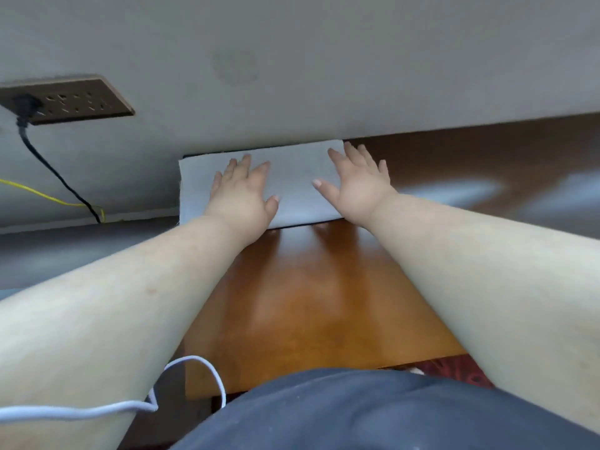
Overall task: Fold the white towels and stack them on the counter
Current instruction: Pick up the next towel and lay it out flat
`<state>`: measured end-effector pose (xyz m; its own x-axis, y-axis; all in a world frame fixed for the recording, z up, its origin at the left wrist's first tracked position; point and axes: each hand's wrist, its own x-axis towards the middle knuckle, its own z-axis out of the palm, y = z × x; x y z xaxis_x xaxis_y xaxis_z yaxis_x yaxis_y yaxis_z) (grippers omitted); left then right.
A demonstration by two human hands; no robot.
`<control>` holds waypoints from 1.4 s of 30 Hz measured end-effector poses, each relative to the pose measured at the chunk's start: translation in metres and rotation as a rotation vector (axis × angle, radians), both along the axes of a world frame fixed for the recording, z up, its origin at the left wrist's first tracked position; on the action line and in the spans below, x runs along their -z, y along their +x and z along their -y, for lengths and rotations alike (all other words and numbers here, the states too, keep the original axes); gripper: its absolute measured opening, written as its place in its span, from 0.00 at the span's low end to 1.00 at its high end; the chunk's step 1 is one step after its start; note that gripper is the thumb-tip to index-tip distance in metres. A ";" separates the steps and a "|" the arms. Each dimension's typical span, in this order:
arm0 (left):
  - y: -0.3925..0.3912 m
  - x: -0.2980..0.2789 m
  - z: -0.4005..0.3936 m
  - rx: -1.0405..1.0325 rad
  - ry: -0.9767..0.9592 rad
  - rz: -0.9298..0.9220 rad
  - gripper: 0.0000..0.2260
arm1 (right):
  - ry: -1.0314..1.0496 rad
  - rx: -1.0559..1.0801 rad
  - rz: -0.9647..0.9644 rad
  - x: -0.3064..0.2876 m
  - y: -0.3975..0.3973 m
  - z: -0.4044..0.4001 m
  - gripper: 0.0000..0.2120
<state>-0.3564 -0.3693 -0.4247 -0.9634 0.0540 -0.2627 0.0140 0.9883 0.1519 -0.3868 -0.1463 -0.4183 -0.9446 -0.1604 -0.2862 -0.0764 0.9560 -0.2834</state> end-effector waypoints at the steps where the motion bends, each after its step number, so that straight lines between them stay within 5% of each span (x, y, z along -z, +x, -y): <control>1: -0.003 -0.017 -0.015 0.040 0.040 -0.021 0.29 | -0.015 0.029 -0.037 -0.017 0.004 -0.013 0.36; 17: 0.061 -0.213 -0.343 0.542 0.159 -0.179 0.25 | 0.020 0.453 -0.232 -0.181 0.197 -0.380 0.34; 29: 0.163 -0.244 -0.607 0.716 0.209 -0.197 0.27 | 0.120 0.668 -0.316 -0.233 0.346 -0.626 0.36; 42: 0.117 -0.234 -0.802 0.840 0.232 -0.217 0.32 | 0.193 0.812 -0.261 -0.224 0.345 -0.789 0.40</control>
<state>-0.2393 0.4328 -0.1904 -0.6094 0.7924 0.0260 0.7702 0.5839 0.2565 -0.0421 0.6426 -0.1944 -0.7849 0.6196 0.0029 0.6092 0.7726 -0.1791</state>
